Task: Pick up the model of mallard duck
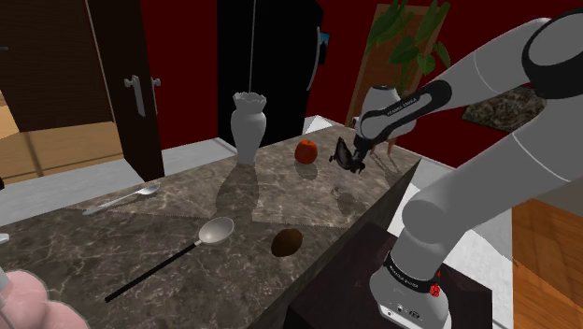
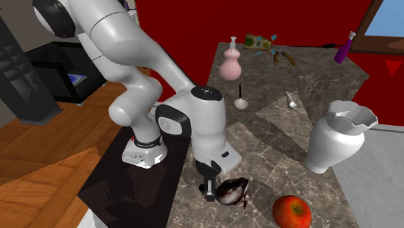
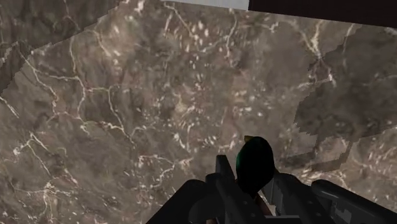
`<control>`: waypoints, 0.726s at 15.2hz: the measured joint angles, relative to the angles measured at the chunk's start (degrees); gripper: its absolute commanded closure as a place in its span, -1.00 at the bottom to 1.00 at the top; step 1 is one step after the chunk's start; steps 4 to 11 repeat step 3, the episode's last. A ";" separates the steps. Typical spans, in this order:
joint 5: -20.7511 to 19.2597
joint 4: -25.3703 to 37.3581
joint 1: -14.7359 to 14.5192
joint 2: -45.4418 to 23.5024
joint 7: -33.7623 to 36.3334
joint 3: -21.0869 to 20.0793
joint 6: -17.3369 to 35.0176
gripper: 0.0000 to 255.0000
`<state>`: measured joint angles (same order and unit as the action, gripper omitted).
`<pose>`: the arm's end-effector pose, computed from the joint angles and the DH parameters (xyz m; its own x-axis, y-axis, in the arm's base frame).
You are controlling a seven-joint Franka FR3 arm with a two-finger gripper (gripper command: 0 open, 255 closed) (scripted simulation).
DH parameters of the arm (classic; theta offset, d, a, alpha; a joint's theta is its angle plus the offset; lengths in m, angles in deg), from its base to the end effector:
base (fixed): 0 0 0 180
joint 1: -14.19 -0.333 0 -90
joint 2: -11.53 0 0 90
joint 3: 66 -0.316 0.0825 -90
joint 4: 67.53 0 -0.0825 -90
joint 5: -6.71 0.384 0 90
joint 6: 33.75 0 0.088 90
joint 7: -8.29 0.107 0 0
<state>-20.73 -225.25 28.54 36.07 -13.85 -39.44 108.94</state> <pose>0.3002 -0.2413 0.3453 0.9960 0.0641 0.0623 0.0513 -0.9804 0.1900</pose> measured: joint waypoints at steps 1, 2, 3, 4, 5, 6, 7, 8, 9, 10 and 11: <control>0.13 0.24 0.05 1.03 -0.16 -0.24 -1.26 1.00; 0.32 0.58 0.02 1.62 -0.36 -0.35 -2.18 1.00; 0.55 0.94 -0.12 1.93 -0.38 -0.54 -2.87 1.00; 0.55 0.94 -0.12 1.93 -0.38 -0.54 -2.87 1.00; 0.55 0.94 -0.12 1.93 -0.38 -0.54 -2.87 1.00; 0.55 0.94 -0.12 1.93 -0.38 -0.54 -2.87 1.00; 0.55 0.94 -0.12 1.93 -0.38 -0.54 -2.87 1.00; 0.55 0.94 -0.12 1.93 -0.38 -0.54 -2.87 1.00; 0.55 0.94 -0.12 1.93 -0.38 -0.54 -2.87 1.00; 0.55 0.94 -0.12 1.93 -0.38 -0.54 -2.87 1.00; 0.55 0.94 -0.12 1.93 -0.38 -0.54 -2.87 1.00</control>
